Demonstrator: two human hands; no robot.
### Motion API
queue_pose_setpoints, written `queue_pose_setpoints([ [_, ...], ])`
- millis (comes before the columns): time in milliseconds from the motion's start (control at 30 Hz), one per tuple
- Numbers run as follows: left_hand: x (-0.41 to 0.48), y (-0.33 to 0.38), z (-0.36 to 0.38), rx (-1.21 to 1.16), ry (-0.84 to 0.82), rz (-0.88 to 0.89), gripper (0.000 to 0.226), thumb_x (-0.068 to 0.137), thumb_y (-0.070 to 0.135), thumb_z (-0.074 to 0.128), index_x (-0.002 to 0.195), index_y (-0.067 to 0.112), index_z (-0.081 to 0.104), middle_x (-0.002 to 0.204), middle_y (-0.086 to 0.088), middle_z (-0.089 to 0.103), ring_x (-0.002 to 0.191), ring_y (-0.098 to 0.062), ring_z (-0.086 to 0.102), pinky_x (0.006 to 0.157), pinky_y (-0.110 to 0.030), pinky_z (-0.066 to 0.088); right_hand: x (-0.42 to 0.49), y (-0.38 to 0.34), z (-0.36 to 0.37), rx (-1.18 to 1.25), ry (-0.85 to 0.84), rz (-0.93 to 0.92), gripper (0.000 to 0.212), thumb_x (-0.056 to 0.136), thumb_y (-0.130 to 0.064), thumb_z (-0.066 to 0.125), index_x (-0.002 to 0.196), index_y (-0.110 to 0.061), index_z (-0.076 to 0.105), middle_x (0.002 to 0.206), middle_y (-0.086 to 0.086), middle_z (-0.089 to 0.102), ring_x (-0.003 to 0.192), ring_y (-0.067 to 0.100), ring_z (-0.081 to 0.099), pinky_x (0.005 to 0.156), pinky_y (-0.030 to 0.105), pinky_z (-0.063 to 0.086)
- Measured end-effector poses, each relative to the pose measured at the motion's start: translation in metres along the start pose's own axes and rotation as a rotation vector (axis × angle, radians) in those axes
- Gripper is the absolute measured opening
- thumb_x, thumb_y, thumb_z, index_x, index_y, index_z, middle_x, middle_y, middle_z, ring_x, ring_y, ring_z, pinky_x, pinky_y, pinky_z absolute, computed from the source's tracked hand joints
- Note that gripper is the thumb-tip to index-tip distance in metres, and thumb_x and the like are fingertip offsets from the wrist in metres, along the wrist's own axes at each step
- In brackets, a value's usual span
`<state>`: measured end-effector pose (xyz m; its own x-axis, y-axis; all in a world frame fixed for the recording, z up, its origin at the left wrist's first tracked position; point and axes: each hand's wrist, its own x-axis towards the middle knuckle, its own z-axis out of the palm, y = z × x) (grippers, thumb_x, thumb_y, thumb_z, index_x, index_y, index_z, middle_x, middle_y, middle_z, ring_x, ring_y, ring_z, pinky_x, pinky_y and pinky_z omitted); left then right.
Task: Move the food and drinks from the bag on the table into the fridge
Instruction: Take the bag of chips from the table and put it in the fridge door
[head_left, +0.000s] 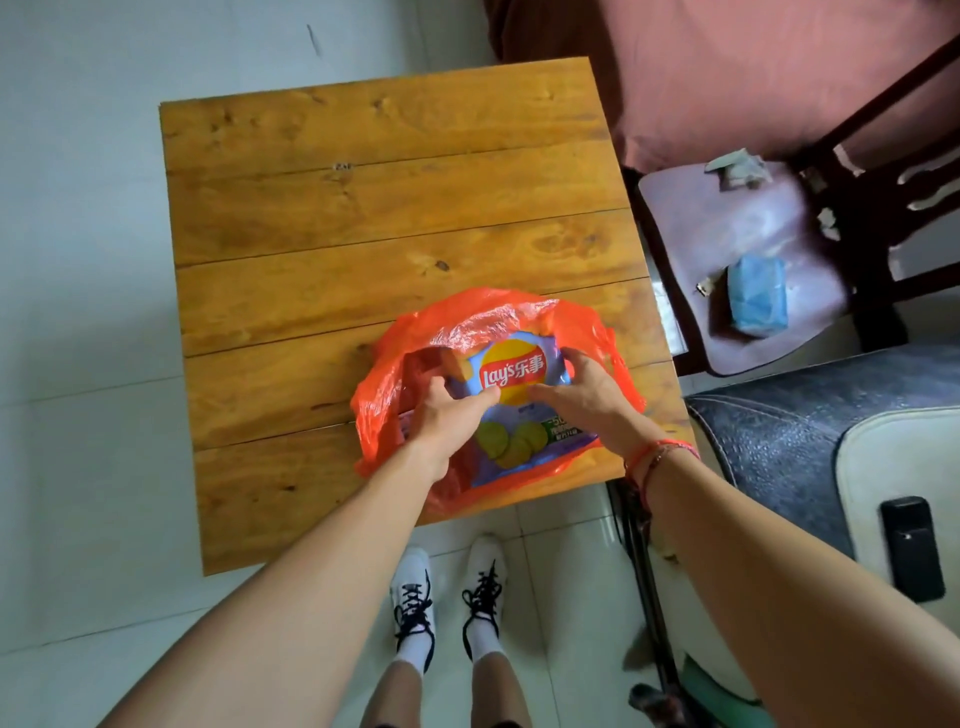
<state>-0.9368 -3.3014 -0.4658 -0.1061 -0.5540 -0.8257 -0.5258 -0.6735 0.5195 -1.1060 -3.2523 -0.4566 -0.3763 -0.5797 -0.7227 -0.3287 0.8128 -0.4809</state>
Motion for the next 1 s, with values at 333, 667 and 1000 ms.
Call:
queue_pose_setpoints([
  [333, 0.005, -0.003, 0.009, -0.06, 0.037, 0.027, 0.047, 0.084, 0.024, 0.075, 0.126, 0.017, 0.055, 0.115, 0.0, 0.064, 0.101, -0.018, 0.059, 0.081, -0.031, 0.045, 0.001, 0.007, -0.002, 0.112, -0.029, -0.016, 0.05, 0.08, -0.023, 0.082, 0.126, -0.016, 0.061, 0.115, 0.004, 0.071, 0.102, 0.022, 0.069, 0.09, 0.042, 0.059],
  [667, -0.032, 0.013, -0.005, -0.053, 0.051, 0.098, 0.055, 0.086, 0.025, 0.071, 0.134, 0.015, 0.046, 0.114, 0.007, 0.053, 0.102, -0.016, 0.052, 0.087, -0.032, 0.043, -0.034, -0.004, -0.007, 0.264, -0.037, -0.015, 0.038, 0.081, -0.023, 0.082, 0.115, -0.015, 0.067, 0.107, 0.006, 0.075, 0.094, 0.023, 0.073, 0.085, 0.043, 0.061],
  [1000, -0.105, 0.034, -0.048, -0.151, 0.078, 0.186, 0.055, 0.056, 0.041, 0.075, 0.106, 0.022, 0.066, 0.097, -0.001, 0.074, 0.084, -0.021, 0.072, 0.08, -0.044, 0.06, -0.111, -0.043, -0.02, 0.378, -0.128, -0.058, 0.033, 0.084, -0.034, 0.078, 0.113, -0.022, 0.067, 0.104, 0.001, 0.076, 0.086, 0.018, 0.07, 0.069, 0.031, 0.052],
])
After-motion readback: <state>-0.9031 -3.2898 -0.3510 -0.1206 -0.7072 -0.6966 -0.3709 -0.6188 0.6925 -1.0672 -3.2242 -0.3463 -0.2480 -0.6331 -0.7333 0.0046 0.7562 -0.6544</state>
